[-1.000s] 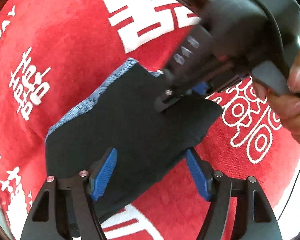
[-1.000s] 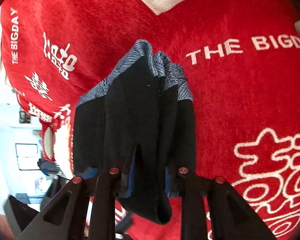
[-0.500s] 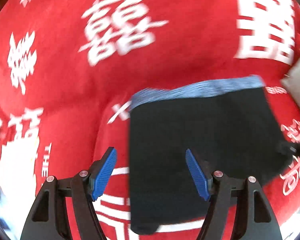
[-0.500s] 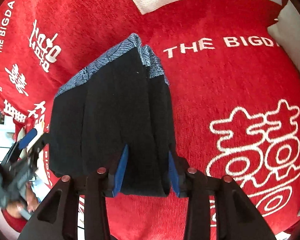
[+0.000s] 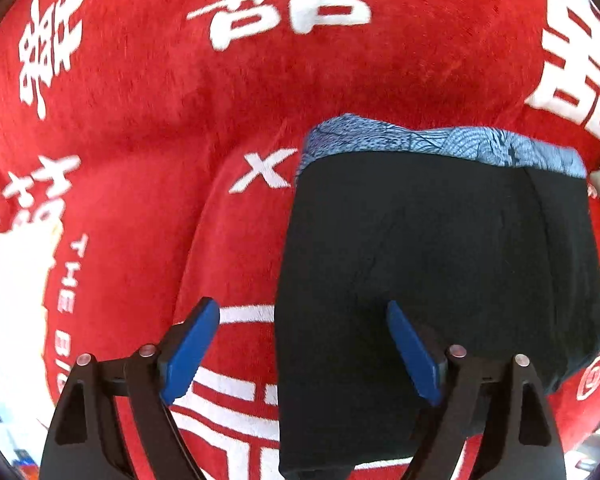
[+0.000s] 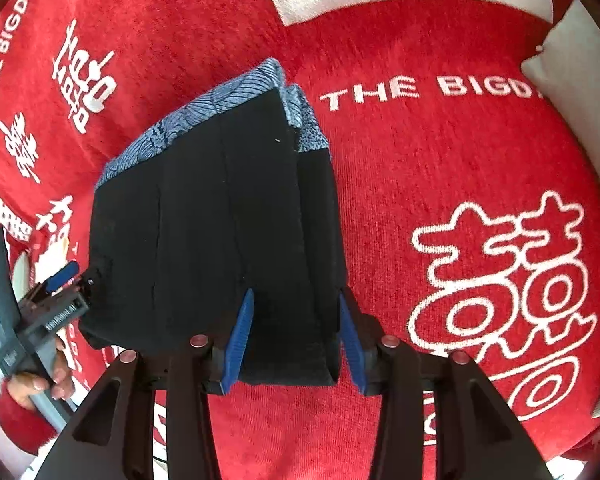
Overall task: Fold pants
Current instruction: 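Lay the folded bundle down and open both tools, then press the folded stack flat with both open tools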
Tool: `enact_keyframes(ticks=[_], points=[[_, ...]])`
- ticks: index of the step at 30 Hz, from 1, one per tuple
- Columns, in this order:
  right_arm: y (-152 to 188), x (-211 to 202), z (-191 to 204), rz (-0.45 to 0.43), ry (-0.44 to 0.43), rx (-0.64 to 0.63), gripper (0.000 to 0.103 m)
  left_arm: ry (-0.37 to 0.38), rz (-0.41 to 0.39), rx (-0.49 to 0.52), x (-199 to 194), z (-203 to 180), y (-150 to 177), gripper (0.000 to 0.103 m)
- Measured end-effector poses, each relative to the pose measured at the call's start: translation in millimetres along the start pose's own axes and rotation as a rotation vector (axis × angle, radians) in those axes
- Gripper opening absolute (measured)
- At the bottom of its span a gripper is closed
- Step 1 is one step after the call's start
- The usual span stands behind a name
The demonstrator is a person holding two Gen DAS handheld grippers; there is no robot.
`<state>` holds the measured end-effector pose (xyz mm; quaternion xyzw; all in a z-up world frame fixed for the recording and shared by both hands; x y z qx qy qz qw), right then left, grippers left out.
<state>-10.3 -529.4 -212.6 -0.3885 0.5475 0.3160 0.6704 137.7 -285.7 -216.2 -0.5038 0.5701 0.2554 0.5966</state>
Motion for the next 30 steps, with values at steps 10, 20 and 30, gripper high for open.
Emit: enact_keyframes(ticks=[10,20,30], points=[[10.3,-13.3,-5.4,0.004,0.08,-0.003,0.059,0.019,0.027,0.015,-11.3,1.7,6.3,0.087],[25.0,-26.6,-12.2,-0.003,0.118,0.005,0.07,0.012,0.051,-0.01,-21.3,9.2,8.6,0.087],[22.8,-32.1,-8.5,-0.011,0.107,0.007,0.078,0.037,0.064,-0.024,-21.0,11.7,5.8,0.087]])
Point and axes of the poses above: each gripper's, at about its wrist camera, not at the fingertips, and x roughly the way its jaws point, z to its left, y to its underside, the point moved 8 cm from there along x, roughly the way its jaws point, and after that the axes turned 14 degrees about y, right-handed, at the moved point
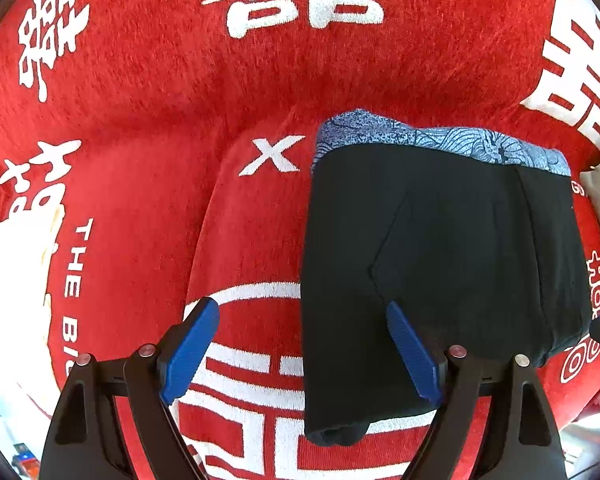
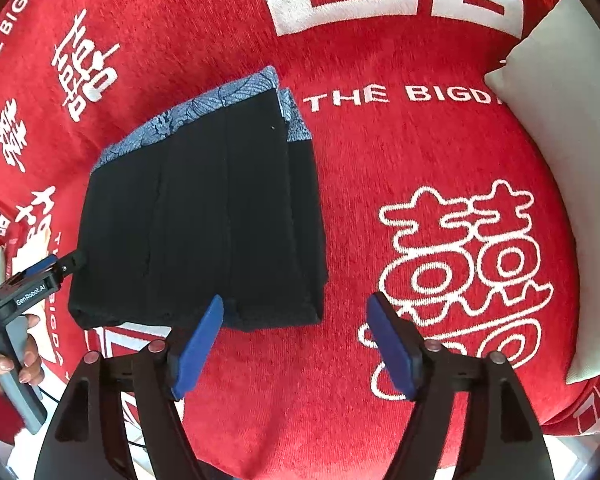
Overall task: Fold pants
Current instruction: 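Press the folded stack flat with both open tools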
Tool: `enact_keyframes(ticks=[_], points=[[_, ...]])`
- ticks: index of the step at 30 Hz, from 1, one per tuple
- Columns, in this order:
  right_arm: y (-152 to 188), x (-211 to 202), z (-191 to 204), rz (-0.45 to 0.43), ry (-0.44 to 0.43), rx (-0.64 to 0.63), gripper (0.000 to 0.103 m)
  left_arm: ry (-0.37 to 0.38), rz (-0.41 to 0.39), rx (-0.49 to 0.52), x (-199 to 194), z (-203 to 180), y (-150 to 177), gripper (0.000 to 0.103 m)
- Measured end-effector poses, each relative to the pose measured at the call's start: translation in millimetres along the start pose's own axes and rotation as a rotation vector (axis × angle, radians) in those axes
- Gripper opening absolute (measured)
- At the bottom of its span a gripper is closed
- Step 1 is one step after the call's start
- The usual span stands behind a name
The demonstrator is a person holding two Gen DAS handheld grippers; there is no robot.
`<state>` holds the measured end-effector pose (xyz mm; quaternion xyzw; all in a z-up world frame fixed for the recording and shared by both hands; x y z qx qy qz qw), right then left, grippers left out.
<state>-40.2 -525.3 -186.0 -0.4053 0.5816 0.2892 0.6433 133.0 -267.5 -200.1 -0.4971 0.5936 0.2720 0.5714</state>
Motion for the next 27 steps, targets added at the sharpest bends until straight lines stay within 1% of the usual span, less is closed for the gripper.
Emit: enact_keyframes(ticks=[6,10,14,17,19,24,27], points=[[-5.1,0.3,2.4,0.001,-0.027,0.004,0.078,0.054,0.012,-0.041,2.2,3.6,-3.0,0.087],[-6.0,2.3,1.2,0.009,-0.039,0.019,0.079,0.036,0.017,-0.051,4.5,8.4,-4.9,0.087],[-5.5,4.5,0.8,0.013,-0.04,0.011,0.079,0.062,0.026,-0.059,7.6,9.5,-6.9,0.087],[-7.3,6.1,-2.2,0.013,-0.05,0.017,0.079,0.103,0.04,-0.06,11.1,8.3,-10.7,0.087],[-9.8,7.5,-6.0,0.017,-0.067,0.037,0.079,0.153,0.054,-0.065,15.0,6.1,-14.4,0.087],[-18.9,15.6,-13.9,0.039,-0.143,0.081,0.08,0.233,0.066,-0.085,23.6,6.6,-25.7,0.087],[-24.7,23.8,-14.8,0.058,-0.192,0.088,0.081,0.28,0.09,-0.102,32.6,8.2,-31.8,0.087]])
Point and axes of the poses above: each gripper's, at about its wrist camera, not at the fingertips, and x roughly the way its jaws point, z to its left, y to its underside, the point moved 8 cm from there along x, roughly the way its jaws point, and after that the axes turned 14 degrees about y, right-handed, at the moved point
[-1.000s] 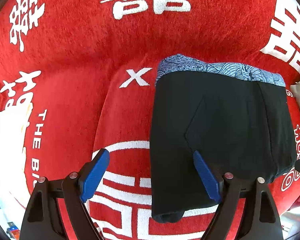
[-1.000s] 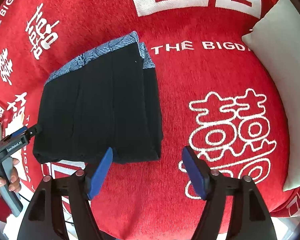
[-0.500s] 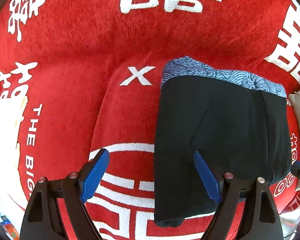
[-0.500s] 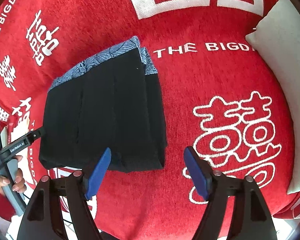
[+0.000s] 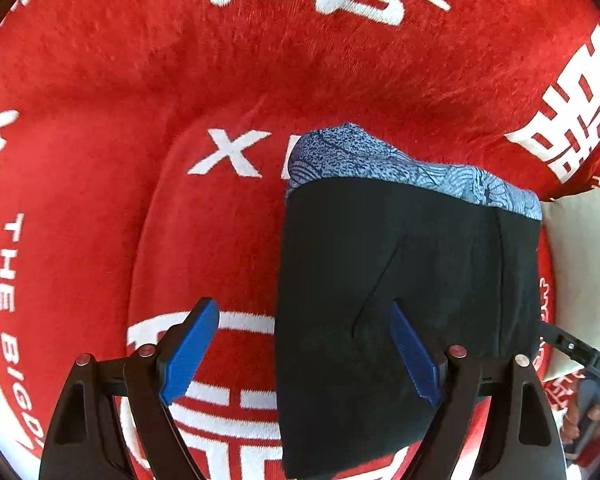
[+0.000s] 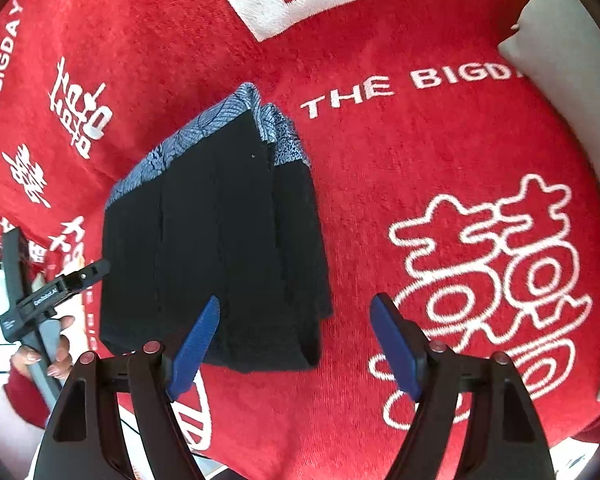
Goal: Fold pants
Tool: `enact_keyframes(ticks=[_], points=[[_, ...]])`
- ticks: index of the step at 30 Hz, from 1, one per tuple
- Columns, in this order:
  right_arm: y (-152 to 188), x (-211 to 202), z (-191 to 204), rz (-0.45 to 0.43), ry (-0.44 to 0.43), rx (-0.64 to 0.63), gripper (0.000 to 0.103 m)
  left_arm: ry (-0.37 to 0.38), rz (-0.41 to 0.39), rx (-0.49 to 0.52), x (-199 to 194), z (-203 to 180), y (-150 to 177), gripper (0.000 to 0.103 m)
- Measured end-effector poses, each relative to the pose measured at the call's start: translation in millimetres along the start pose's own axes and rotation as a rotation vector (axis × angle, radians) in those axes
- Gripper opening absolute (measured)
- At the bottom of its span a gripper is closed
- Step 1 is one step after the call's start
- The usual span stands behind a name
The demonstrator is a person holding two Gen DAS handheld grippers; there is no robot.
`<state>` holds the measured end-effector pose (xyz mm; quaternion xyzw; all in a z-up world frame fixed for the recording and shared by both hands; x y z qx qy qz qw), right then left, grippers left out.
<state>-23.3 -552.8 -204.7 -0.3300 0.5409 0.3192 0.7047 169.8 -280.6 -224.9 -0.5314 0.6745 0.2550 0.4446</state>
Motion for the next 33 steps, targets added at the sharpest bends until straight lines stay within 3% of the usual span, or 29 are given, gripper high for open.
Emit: enact_keyframes(ticks=[13,15,16,24,25,26,27,29,33], points=[[-35.7,38.8,5.5,0.098,-0.228,-0.013,0.081,0.154,0.1,0.044,25.5,3.5,-18.9,0.087],[-38.2,43.3,6.2,0.113,-0.267,-0.016,0.081,0.186,0.114,0.037,29.9,4.7,-18.9,0.092],[-39.7,45.6,8.8,0.122,-0.297,-0.021,0.081,0.185,0.122,0.035,32.4,5.9,-18.8,0.1],[-47.0,60.3,25.0,0.177,-0.393,-0.02,0.08,0.222,0.142,0.035,46.7,-4.7,-13.8,0.1],[-46.7,60.3,25.0,0.185,-0.396,-0.013,0.075,0.224,0.139,0.036,48.6,-8.1,-12.6,0.095],[-45.9,60.1,23.2,0.191,-0.388,-0.005,0.068,0.234,0.132,0.042,47.8,-11.5,-10.9,0.079],[-45.1,58.6,23.4,0.19,-0.383,-0.004,0.064,0.258,0.123,0.049,45.3,-17.2,-8.9,0.073],[-44.7,53.1,25.0,0.18,-0.383,-0.002,0.05,0.241,0.098,0.065,39.7,-24.4,-7.2,0.066],[-43.5,39.8,28.1,0.161,-0.412,0.019,0.041,0.241,0.06,0.058,25.6,-32.7,-7.3,0.056]])
Point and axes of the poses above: each gripper's, at about its wrist camera, not at the fingertips, and x roughly the way its jaws point, z to its left, y to its underside, the point moved 8 cm from there along x, roughly the way its jaws point, and after that the axes turned 14 degrees about y, right-handed, at the moved point
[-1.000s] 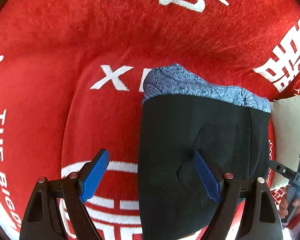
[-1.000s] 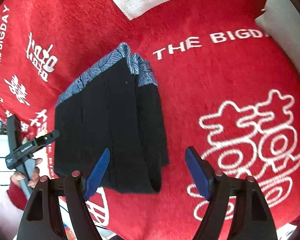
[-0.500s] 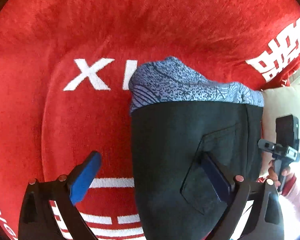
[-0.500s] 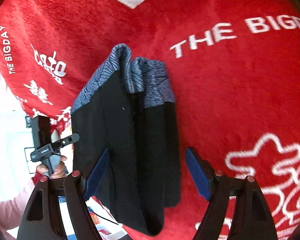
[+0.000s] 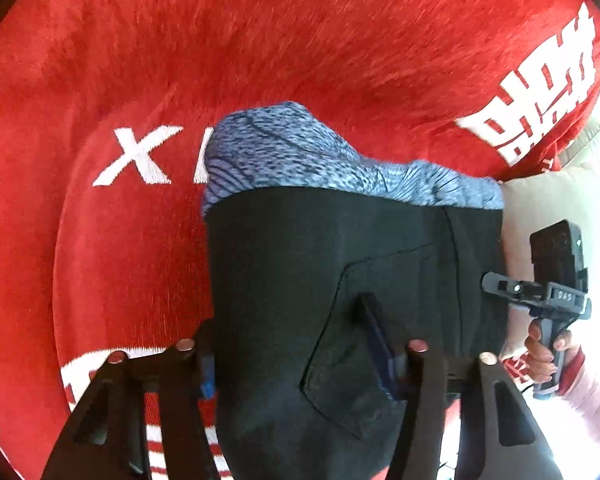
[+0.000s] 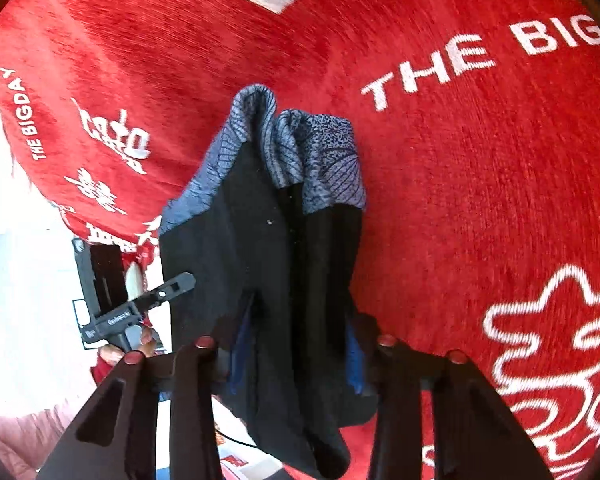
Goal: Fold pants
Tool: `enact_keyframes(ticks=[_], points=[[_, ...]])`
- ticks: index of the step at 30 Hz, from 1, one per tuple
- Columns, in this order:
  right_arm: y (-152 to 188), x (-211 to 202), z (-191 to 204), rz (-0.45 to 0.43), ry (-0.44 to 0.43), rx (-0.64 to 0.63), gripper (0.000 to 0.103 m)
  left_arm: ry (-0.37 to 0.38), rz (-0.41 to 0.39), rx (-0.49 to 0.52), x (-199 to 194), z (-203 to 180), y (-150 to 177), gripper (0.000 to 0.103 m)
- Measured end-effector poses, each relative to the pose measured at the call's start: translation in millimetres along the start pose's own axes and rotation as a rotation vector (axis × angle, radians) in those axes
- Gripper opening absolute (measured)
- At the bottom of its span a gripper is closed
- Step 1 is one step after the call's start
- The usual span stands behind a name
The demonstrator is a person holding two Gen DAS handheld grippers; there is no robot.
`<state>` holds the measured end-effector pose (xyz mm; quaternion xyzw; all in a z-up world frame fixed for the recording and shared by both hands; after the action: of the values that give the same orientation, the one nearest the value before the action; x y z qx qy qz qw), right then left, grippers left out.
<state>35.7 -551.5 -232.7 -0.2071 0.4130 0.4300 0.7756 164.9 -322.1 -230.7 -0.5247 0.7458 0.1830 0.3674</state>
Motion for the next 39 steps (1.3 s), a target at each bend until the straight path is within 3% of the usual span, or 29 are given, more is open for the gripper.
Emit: enact_keyframes(ticks=[6,13,21,24,26,28,30,32,33,35,39], points=[[9.4,-11.9,11.7,0.009,-0.053,0.006,0.038,0.002,-0.017,0.023,-19.9,-24.9,11.5,0.054],[42.8,-30.9,18.5,0.037,-0.088,0.01,0.038,-0.006,-0.022,0.024,-43.3,-48.4,50.6,0.054],[90.8,-32.1,19.9,0.02,-0.071,0.024,0.037,-0.072,0.005,0.015,-40.9,-28.1,100.2,0.054],[104.0,-17.6,11.4,0.026,0.0,0.019,0.037,-0.149,-0.003,0.027,-32.1,-8.7,111.7,0.058],[108.4,-13.9,8.9,-0.006,0.058,-0.014,0.04,-0.185,-0.044,0.04,-33.7,-3.1,111.1,0.076],[107.8,-13.2,3.9,-0.038,0.132,-0.024,0.047,-0.222,-0.065,0.035,-33.1,1.2,109.4,0.087],[107.9,-10.7,-2.4,-0.059,0.22,-0.044,0.053,-0.246,-0.078,0.049,-32.5,0.4,110.0,0.088],[108.2,-9.6,-4.0,-0.085,0.253,-0.044,0.058,-0.304,-0.087,0.078,-34.0,-1.1,111.1,0.1],[108.4,-9.8,-5.7,-0.095,0.272,-0.034,0.061,-0.345,-0.089,0.095,-35.0,-1.4,112.1,0.102],[110.8,-10.1,-9.5,-0.113,0.324,-0.023,0.078,-0.384,-0.084,0.12,-36.2,-3.5,115.9,0.102],[118.2,-18.9,-12.7,-0.142,0.451,0.009,0.083,-0.439,-0.077,0.121,-44.0,-5.6,124.7,0.102]])
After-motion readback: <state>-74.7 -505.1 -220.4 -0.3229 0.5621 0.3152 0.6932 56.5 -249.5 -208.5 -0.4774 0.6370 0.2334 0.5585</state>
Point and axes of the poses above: each gripper's, at about its wrist camera, not at the fingertips, and x roughly the way its jaws point, z to its left, y to its underside, the point moved 8 cm from there along x, roughly the way its jaws point, and after that the axes turned 14 degrees about y, right-handed, at the moved point
